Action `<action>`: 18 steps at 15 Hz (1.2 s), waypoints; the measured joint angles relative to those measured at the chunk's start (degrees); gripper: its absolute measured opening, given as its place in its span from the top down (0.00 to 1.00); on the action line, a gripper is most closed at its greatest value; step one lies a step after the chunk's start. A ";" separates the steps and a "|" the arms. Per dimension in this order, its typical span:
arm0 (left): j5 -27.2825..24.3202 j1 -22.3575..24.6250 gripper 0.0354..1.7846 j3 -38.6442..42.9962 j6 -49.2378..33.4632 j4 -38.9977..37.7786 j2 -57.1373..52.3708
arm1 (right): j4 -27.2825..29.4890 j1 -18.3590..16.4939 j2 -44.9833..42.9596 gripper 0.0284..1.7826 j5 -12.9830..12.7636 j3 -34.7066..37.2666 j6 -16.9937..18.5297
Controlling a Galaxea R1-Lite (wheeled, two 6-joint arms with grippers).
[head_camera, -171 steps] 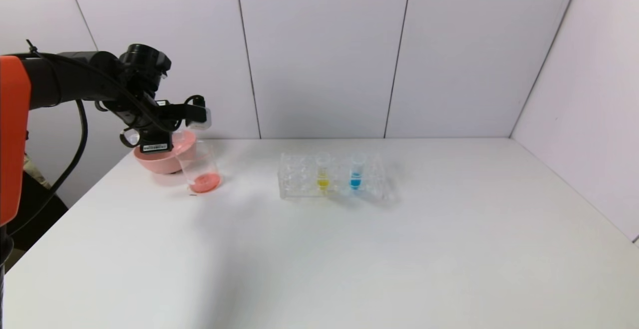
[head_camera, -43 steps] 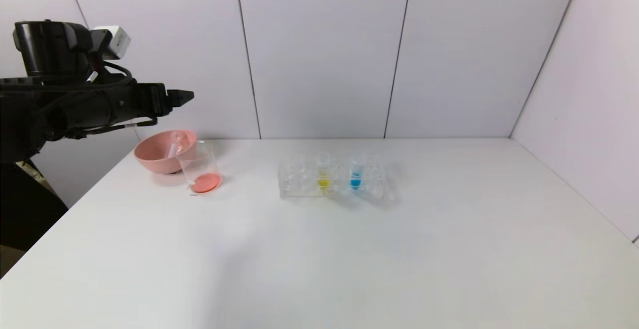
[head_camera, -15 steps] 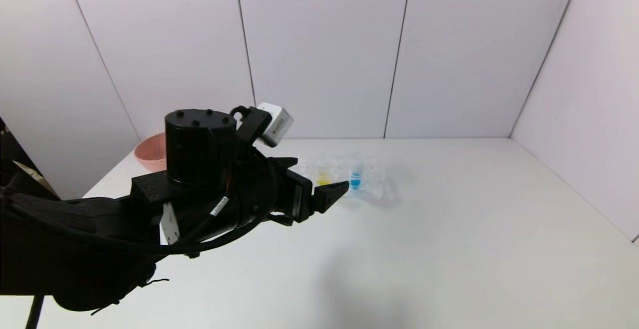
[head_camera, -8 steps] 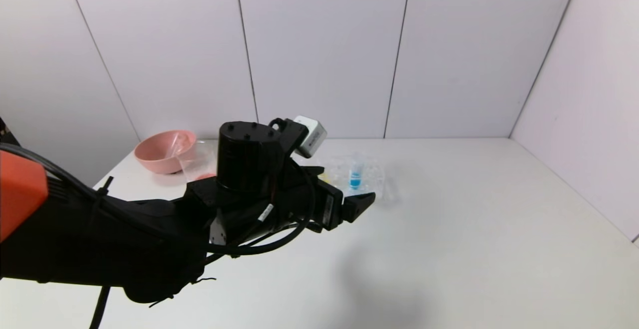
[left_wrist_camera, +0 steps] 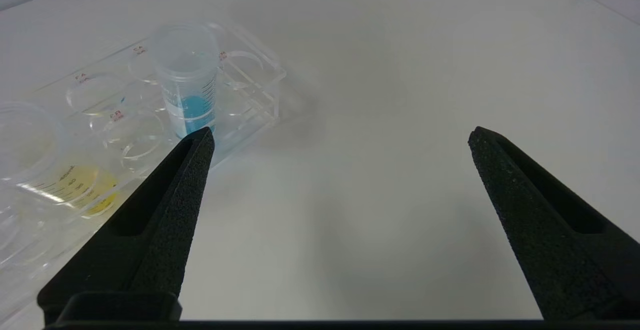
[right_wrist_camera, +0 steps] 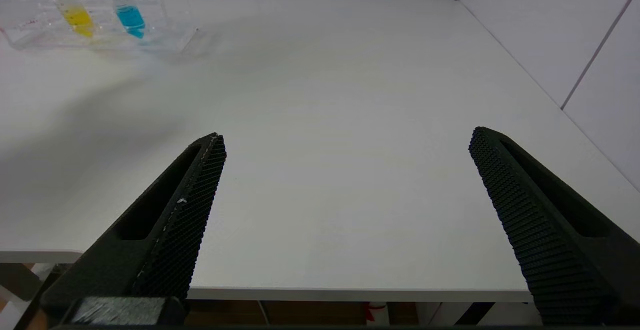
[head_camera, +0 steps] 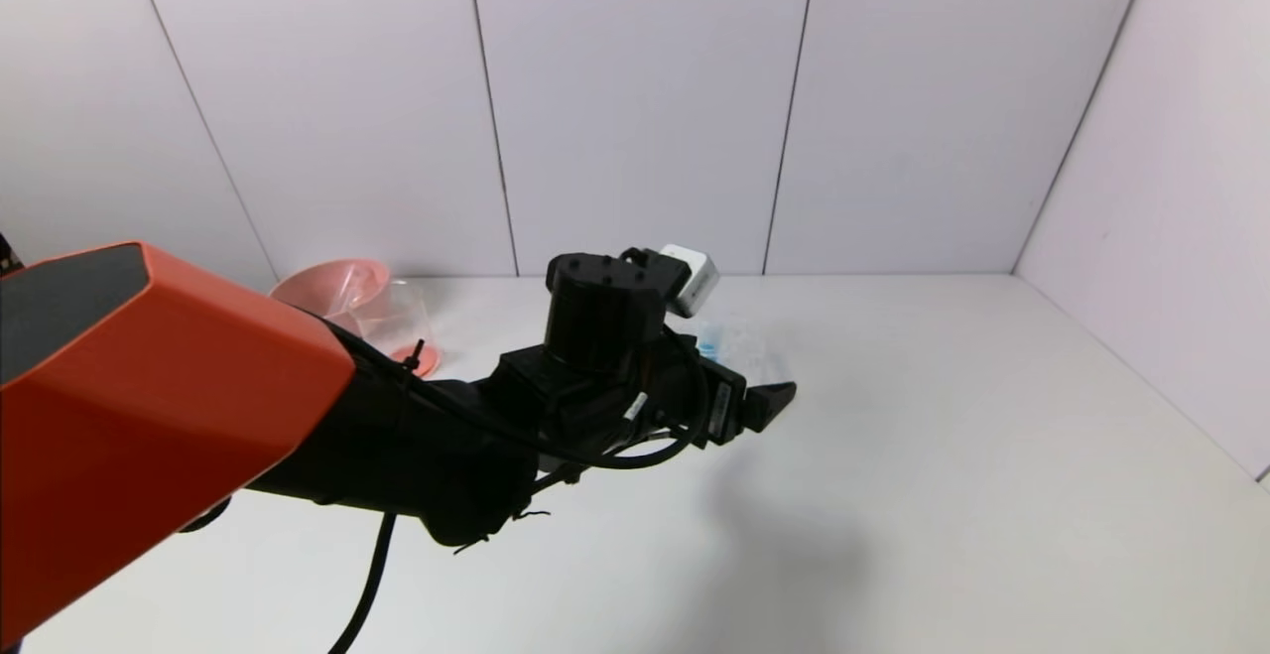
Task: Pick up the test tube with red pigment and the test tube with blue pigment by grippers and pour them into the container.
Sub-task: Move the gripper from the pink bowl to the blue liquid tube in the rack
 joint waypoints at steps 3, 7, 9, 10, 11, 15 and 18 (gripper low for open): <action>0.61 -0.24 0.00 -4.51 -0.24 1.73 3.44 | 0.00 0.02 0.00 0.00 0.00 0.00 0.00; 1.90 0.01 0.00 -7.24 -0.20 1.73 5.97 | 0.00 -0.02 0.00 0.00 0.00 0.00 0.00; 2.68 0.22 0.00 -7.85 -0.11 1.67 6.40 | 0.00 0.00 0.00 0.00 0.00 0.00 0.00; 2.90 0.30 0.00 -8.11 -0.02 1.62 6.61 | 0.00 0.02 0.00 0.00 0.00 0.00 0.00; 2.96 0.52 0.00 -8.22 0.06 1.56 6.69 | 0.00 0.02 0.00 0.00 0.02 0.00 0.00; 3.73 0.94 0.00 -8.98 0.24 1.37 7.06 | 0.00 0.00 0.00 0.00 0.00 0.00 0.00; 4.53 0.98 0.00 -10.93 0.20 1.58 8.29 | 0.00 -0.02 0.00 0.00 0.00 0.00 0.00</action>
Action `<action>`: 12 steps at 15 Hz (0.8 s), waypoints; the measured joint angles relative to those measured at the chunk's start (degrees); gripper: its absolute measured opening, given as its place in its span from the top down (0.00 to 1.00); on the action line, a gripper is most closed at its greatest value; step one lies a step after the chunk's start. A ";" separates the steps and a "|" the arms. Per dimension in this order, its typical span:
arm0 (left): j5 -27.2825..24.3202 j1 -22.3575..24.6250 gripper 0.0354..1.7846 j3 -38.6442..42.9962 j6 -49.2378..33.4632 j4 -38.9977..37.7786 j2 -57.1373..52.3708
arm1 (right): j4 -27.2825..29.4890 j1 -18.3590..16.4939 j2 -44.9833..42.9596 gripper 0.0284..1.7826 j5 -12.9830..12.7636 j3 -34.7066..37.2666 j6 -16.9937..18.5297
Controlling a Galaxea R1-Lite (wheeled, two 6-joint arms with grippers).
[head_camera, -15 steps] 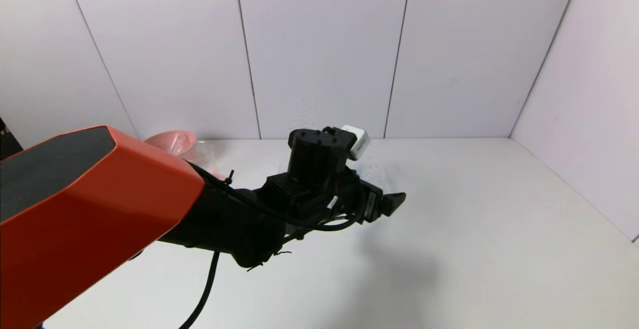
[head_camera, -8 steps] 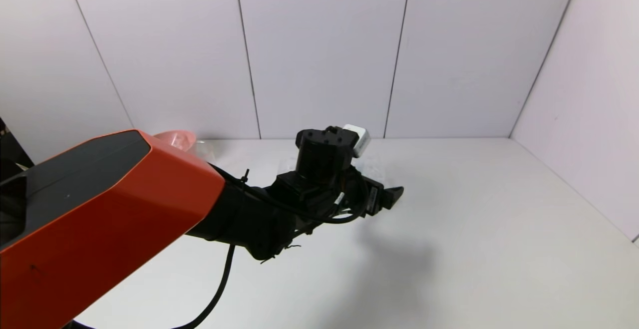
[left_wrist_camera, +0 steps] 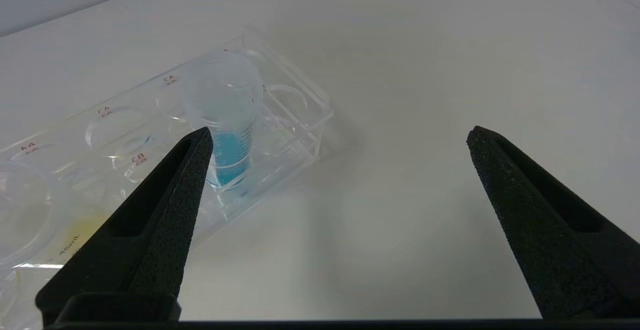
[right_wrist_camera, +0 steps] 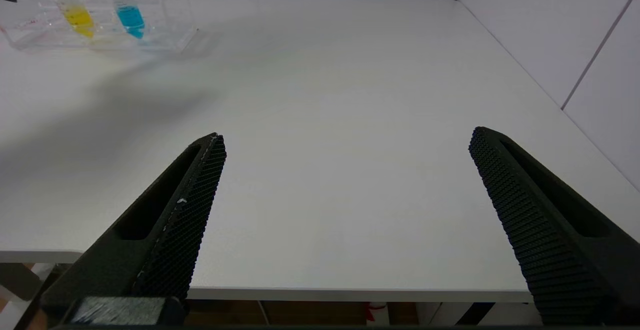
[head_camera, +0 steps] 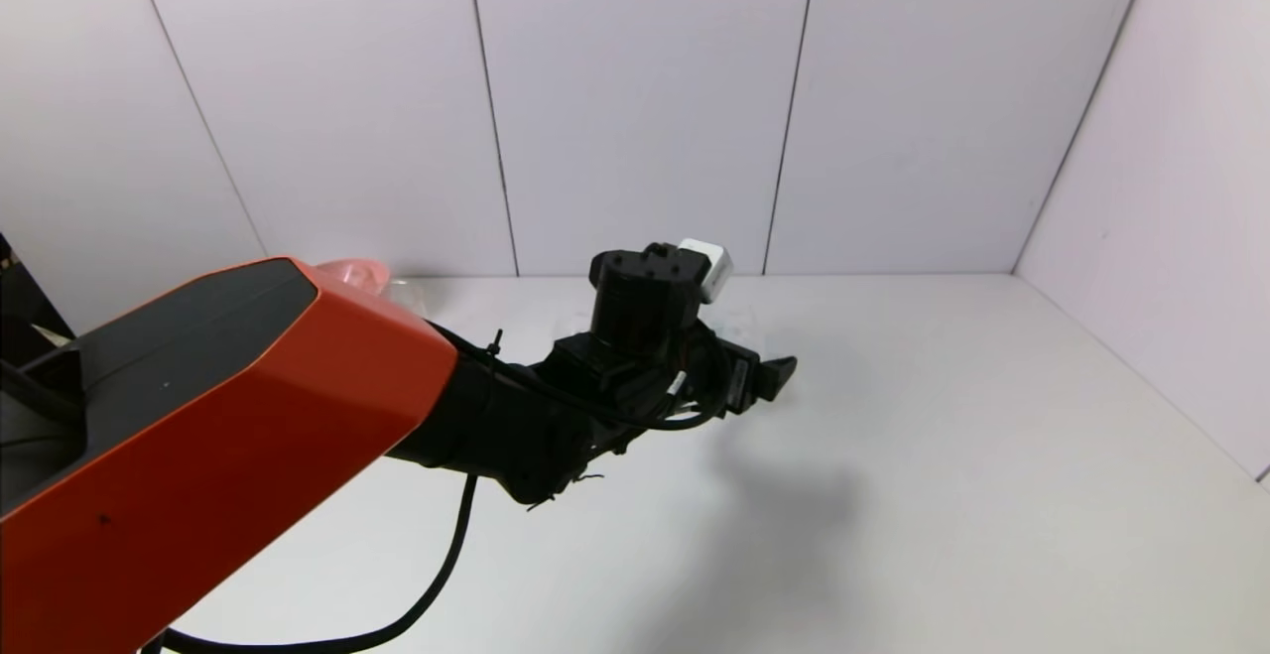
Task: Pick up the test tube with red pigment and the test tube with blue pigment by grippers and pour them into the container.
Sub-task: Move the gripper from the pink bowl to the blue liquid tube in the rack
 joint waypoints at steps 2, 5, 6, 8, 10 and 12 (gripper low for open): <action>0.88 0.00 0.00 -1.46 0.00 0.00 1.28 | 0.00 0.02 0.00 0.00 0.00 0.00 0.00; 3.05 0.02 0.00 -3.51 0.24 -0.07 3.58 | 0.00 0.02 0.00 0.00 0.00 0.00 0.00; 3.62 0.05 0.00 -4.13 0.30 -0.35 4.28 | 0.00 0.02 0.00 0.00 0.00 0.00 0.00; 4.39 0.29 0.00 -4.74 0.50 -0.73 5.13 | 0.00 0.02 0.00 0.00 0.00 0.00 0.00; 4.47 0.33 0.00 -4.85 0.52 -0.74 5.50 | 0.00 0.02 0.00 0.00 0.00 0.00 0.00; 4.50 0.33 0.00 -4.91 0.55 -0.74 5.61 | 0.00 0.02 0.00 0.00 0.00 0.00 0.00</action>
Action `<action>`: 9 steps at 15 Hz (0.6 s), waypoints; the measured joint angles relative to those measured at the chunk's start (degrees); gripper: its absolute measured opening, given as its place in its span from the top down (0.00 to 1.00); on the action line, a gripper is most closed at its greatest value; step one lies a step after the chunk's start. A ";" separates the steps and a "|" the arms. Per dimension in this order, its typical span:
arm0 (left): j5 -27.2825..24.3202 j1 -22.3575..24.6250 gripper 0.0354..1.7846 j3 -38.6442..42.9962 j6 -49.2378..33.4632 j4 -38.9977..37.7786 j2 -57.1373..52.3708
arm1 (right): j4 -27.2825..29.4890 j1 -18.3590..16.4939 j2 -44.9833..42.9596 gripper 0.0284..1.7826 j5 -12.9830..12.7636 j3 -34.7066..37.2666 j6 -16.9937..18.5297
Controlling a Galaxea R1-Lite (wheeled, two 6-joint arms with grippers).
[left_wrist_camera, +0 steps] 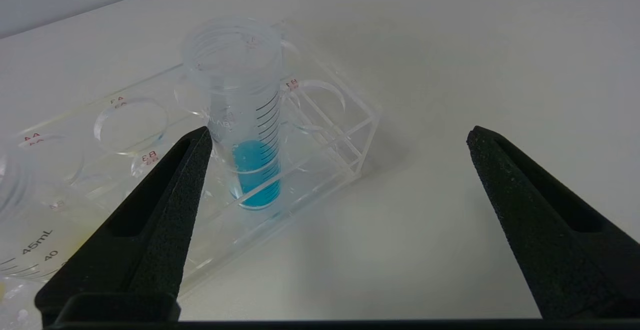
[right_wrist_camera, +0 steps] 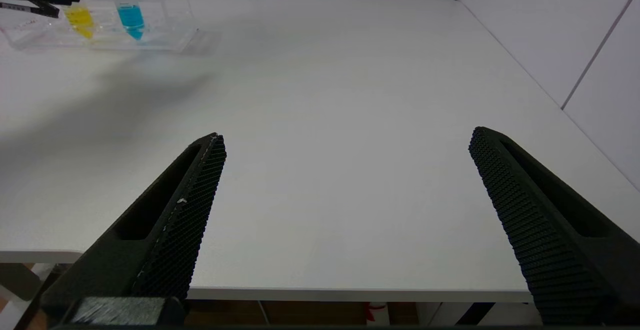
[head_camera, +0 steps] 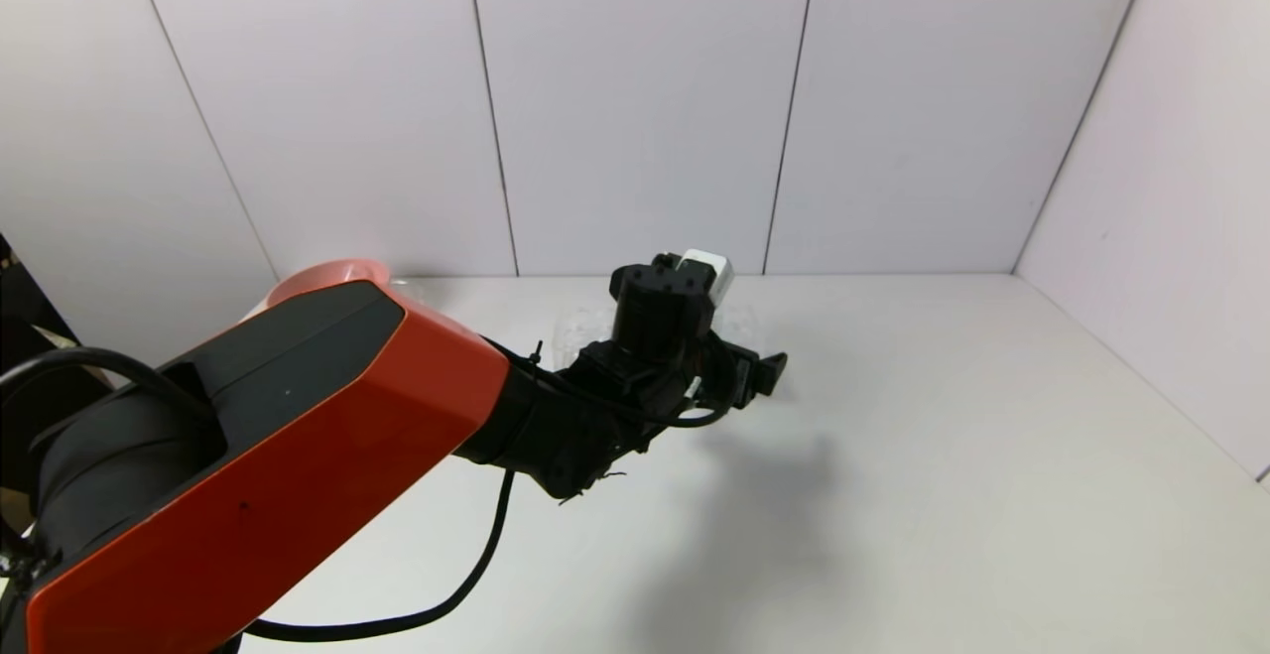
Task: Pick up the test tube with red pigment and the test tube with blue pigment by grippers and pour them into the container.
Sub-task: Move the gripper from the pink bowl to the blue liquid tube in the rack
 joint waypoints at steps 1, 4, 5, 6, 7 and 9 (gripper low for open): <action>0.06 0.00 0.00 0.02 -0.02 -0.07 -0.01 | 0.00 0.00 0.00 0.00 0.02 0.00 0.00; 1.41 -0.04 0.00 -0.22 0.05 -0.41 -0.04 | 0.00 0.00 0.00 0.00 0.00 0.00 0.00; 1.68 0.00 0.00 -0.39 0.02 -0.46 -0.04 | 0.00 0.00 0.00 0.00 0.00 0.00 0.00; 1.74 0.02 0.00 -0.60 0.00 -0.44 -0.01 | 0.00 0.00 0.00 0.00 0.00 0.00 0.02; 2.01 0.00 0.00 -0.96 -0.05 -0.40 0.07 | 0.00 0.00 0.00 0.00 0.00 0.00 0.00; 3.28 0.00 0.00 -1.82 -0.06 -0.29 0.55 | 0.00 0.00 0.00 0.00 0.00 0.00 0.00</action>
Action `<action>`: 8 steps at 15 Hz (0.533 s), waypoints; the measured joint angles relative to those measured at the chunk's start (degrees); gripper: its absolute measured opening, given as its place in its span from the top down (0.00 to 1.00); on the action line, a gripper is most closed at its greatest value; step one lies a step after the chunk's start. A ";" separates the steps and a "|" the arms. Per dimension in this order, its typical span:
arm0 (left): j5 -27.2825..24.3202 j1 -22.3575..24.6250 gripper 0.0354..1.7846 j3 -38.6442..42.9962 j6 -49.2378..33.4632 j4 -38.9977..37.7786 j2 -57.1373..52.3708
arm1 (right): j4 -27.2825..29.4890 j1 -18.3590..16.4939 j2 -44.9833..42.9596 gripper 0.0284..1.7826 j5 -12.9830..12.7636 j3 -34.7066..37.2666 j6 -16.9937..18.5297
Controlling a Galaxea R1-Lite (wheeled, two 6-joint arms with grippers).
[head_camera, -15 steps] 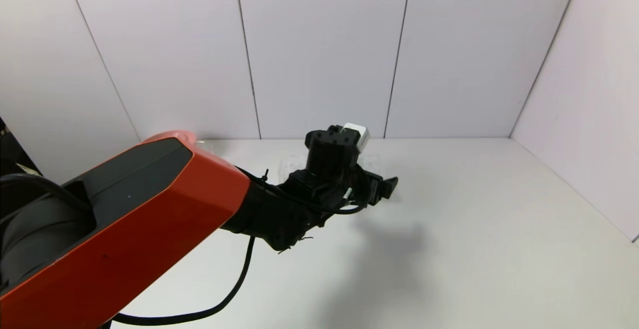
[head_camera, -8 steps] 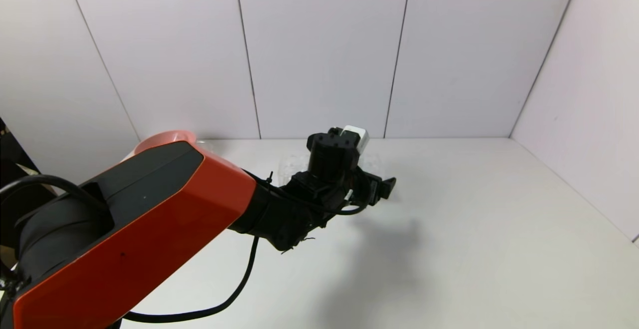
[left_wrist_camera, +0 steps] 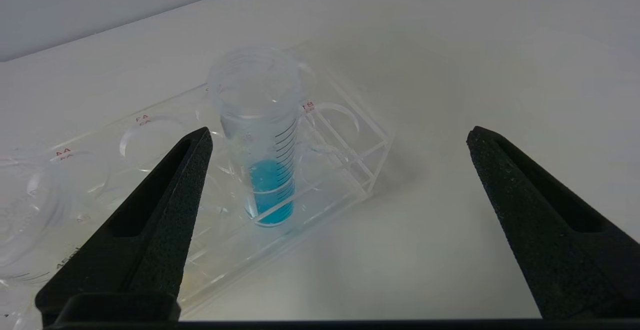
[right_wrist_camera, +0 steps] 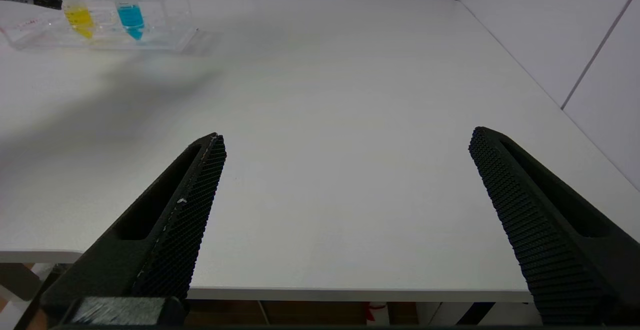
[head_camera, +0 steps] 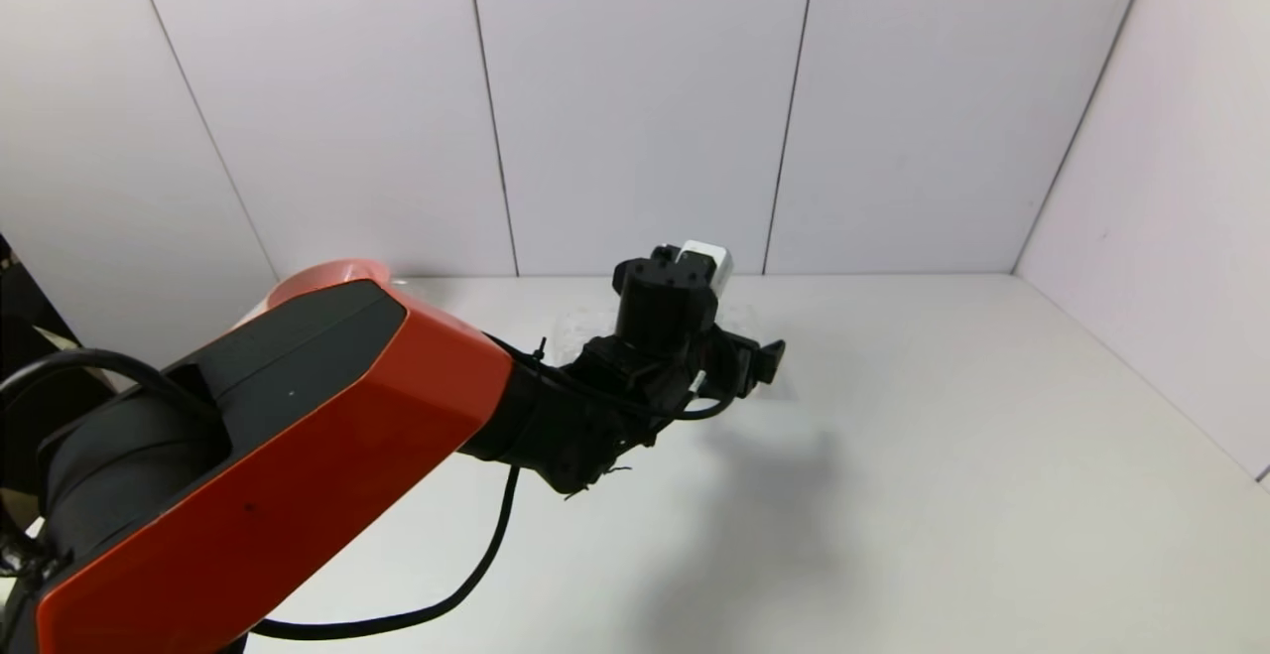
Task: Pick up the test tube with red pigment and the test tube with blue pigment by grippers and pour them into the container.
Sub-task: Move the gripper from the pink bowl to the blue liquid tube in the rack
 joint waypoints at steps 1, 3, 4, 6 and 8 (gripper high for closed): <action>0.17 0.07 0.00 -0.41 -0.02 0.07 0.27 | 0.00 0.00 0.00 0.00 0.00 0.00 0.00; 0.28 0.30 0.00 -1.38 -0.13 0.44 0.94 | 0.00 0.00 0.00 0.00 0.00 0.00 0.00; 0.33 0.44 0.00 -1.90 -0.13 0.63 1.40 | 0.00 0.00 0.00 0.00 0.00 0.00 0.00; 0.33 0.71 0.00 -2.95 -0.21 0.83 2.43 | 0.00 0.00 0.00 0.00 0.00 0.00 0.00; 0.33 0.85 0.00 -3.80 -0.33 0.82 3.36 | 0.00 0.00 0.00 0.00 0.00 0.00 0.00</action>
